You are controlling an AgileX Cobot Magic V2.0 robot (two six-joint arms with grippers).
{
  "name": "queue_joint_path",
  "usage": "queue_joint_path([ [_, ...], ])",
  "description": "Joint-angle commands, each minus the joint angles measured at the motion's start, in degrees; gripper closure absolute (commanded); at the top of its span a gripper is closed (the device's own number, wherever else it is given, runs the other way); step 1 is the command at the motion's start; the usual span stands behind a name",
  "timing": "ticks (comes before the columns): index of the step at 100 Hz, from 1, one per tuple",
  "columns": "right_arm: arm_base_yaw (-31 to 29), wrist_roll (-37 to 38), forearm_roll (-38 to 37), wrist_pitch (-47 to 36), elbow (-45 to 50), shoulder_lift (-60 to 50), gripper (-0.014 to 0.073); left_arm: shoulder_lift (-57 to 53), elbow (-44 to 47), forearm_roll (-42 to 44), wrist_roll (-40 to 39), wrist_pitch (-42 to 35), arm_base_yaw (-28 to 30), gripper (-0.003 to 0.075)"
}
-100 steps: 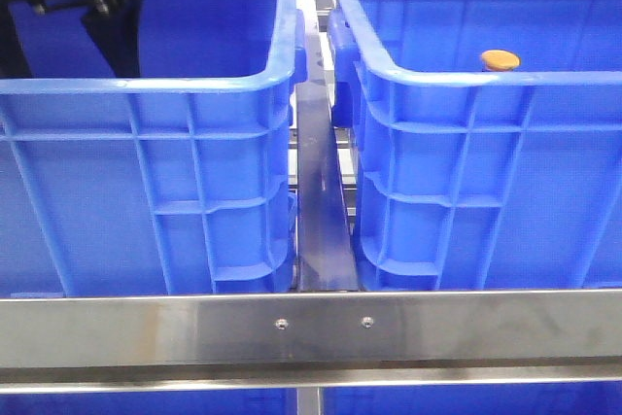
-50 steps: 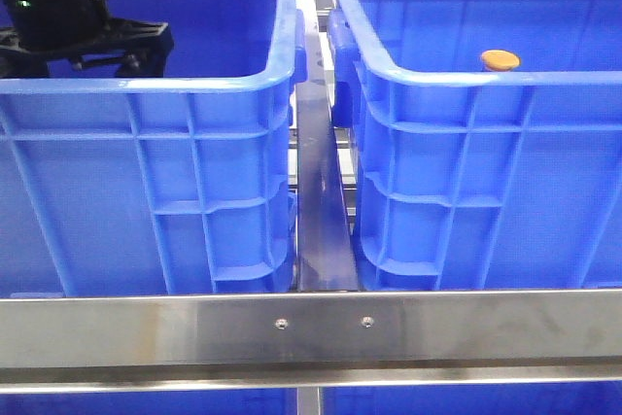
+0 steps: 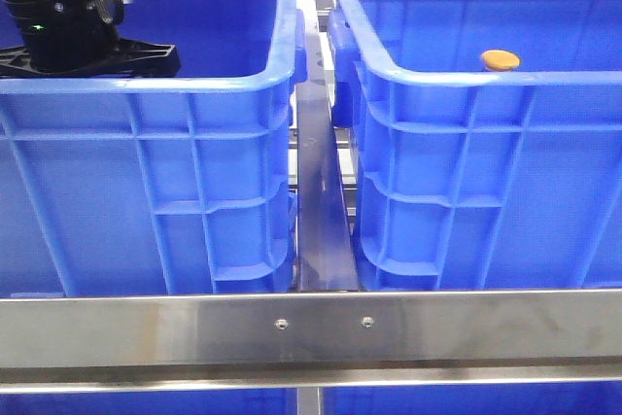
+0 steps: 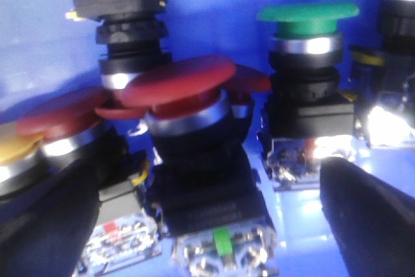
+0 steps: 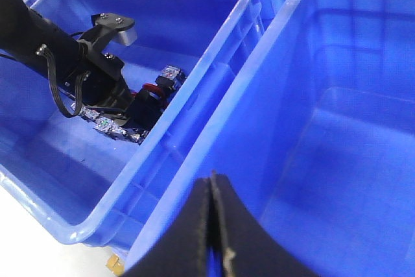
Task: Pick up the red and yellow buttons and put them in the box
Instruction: 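Lower the left gripper into the button crate and grasp a red button, then lift the red button with the left gripper toward the right gripper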
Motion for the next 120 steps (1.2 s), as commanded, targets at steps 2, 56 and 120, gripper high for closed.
queue_joint_path([
  [2,-0.20,-0.52,2.72,-0.61,-1.39,-1.20,0.0659,-2.80,-1.69,-0.41,-0.50,-1.70,0.20,0.0249],
  [56,-0.20,-0.52,2.72,-0.61,-1.39,-1.20,0.0659,-7.25,-1.57,0.24,2.49,-0.04,-0.39,0.0610],
  [120,-0.20,-0.52,2.72,-0.88,-1.39,-1.20,0.0659,-21.65,-1.48,-25.52,39.86,3.50,-7.86,0.0616],
])
